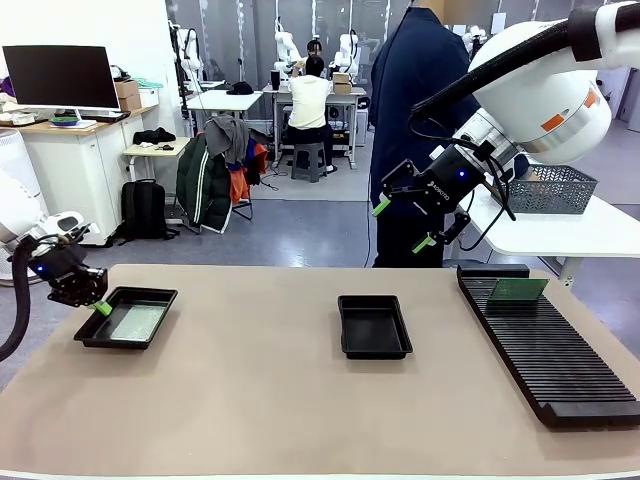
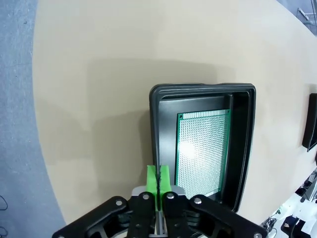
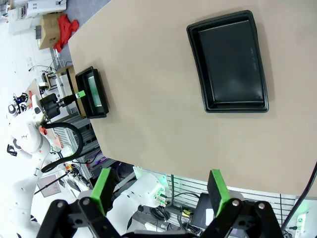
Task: Inspect and transfer BCBs to ESD trays.
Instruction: Pick up the ESD tray and place it on the left side of the table.
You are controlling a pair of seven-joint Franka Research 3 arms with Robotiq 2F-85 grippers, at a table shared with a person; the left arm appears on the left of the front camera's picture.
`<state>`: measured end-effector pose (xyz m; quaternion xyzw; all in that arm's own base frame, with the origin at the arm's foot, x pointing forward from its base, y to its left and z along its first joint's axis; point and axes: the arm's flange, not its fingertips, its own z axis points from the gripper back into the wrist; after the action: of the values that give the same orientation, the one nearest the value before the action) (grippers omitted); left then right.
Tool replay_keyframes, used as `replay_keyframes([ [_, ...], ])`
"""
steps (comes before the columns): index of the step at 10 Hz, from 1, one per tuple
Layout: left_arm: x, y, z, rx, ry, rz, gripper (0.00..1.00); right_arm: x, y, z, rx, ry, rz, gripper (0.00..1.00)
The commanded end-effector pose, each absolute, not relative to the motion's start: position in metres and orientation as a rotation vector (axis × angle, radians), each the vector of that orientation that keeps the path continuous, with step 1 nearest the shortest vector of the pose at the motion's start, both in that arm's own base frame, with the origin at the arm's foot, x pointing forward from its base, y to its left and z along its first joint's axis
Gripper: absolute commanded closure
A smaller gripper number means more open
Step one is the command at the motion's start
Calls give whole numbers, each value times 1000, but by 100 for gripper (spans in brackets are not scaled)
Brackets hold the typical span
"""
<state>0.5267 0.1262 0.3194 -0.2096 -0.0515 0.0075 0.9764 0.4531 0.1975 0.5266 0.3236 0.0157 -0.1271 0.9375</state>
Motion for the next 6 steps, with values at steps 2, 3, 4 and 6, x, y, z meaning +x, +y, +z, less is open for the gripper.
replay_keyframes([
  [2,523,128,306,-434,-138,-2,97,456,198,527,644,35,-261,0],
  [3,522,127,304,-433,-141,4,97,456,198,527,644,35,-261,0],
  [4,520,126,302,-422,-141,12,97,456,198,527,644,35,-261,0],
  [6,518,124,300,-412,-135,19,91,456,198,527,644,35,-261,0],
])
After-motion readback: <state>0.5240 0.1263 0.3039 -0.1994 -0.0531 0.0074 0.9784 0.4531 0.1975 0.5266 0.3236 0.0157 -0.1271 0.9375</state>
